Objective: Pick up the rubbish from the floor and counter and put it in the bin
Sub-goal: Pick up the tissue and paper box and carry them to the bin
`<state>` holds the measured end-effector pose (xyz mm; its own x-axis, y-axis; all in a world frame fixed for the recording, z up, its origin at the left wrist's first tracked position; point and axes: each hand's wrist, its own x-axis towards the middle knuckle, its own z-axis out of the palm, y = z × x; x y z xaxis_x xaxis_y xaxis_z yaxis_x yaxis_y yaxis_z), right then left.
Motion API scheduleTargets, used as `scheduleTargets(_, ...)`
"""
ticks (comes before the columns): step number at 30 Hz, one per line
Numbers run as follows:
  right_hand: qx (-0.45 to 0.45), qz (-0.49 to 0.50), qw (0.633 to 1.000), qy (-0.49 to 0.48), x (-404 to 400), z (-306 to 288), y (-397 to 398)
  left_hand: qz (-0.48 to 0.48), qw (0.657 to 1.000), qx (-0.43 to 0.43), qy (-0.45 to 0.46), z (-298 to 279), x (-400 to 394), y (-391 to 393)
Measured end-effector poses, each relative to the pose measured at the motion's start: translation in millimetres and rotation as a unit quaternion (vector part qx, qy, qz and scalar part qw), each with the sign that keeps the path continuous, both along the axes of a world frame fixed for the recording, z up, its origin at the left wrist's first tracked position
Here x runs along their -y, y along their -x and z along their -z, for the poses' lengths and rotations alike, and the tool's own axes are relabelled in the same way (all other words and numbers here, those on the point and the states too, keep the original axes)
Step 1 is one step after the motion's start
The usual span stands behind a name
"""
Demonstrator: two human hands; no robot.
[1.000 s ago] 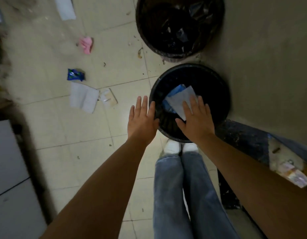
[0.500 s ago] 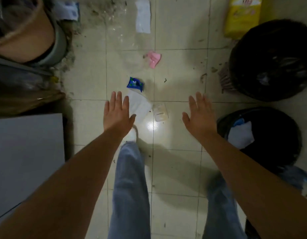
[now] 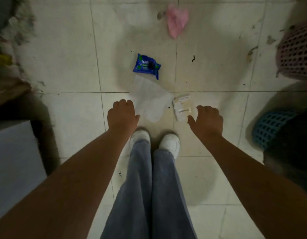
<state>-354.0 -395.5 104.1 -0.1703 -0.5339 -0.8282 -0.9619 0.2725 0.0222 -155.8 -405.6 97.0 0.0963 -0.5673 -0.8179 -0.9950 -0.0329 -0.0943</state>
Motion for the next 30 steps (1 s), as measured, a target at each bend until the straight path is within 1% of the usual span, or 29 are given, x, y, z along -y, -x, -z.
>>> scheduleTargets(3,-0.04,0.006,0.999,-0.009,-5,66,-5,-0.034,0.999,0.001,0.011,65,0,5)
scheduleTargets(6,-0.08,0.054,0.995,-0.004,-19,114,-7,-0.055,0.998,0.006,0.026,115,-8,6)
scheduleTargets(8,-0.101,0.094,0.99,0.0,-26,137,-7,-0.057,0.998,0.003,0.022,136,-17,6)
scheduleTargets(10,-0.112,0.128,0.985,0.005,-31,152,-9,-0.037,0.999,-0.008,0.024,147,-28,7)
scheduleTargets(14,-0.132,0.173,0.975,0.048,-30,166,-5,-0.01,0.998,-0.043,0.047,158,-32,7)
scheduleTargets(20,-0.148,0.245,0.955,0.075,-21,175,8,-0.042,0.988,-0.082,0.123,159,-27,1)
scheduleTargets(22,-0.149,0.247,0.954,0.077,-21,177,12,-0.014,0.981,-0.109,0.158,155,-27,-1)
scheduleTargets(24,-0.154,0.236,0.956,0.079,-21,180,16,0.023,0.979,-0.104,0.176,153,-25,-3)
scheduleTargets(25,-0.155,0.231,0.957,0.076,-21,180,17,0.028,0.978,-0.104,0.181,152,-24,-4)
scheduleTargets(27,-0.15,0.225,0.96,0.069,-23,177,18,0.032,0.979,-0.115,0.165,147,-24,-4)
scheduleTargets(29,-0.136,0.22,0.963,0.071,-26,168,17,0.037,0.979,-0.123,0.156,131,-22,-2)
scheduleTargets(30,-0.128,0.216,0.965,0.071,-29,160,16,0.033,0.982,-0.127,0.135,120,-19,-1)
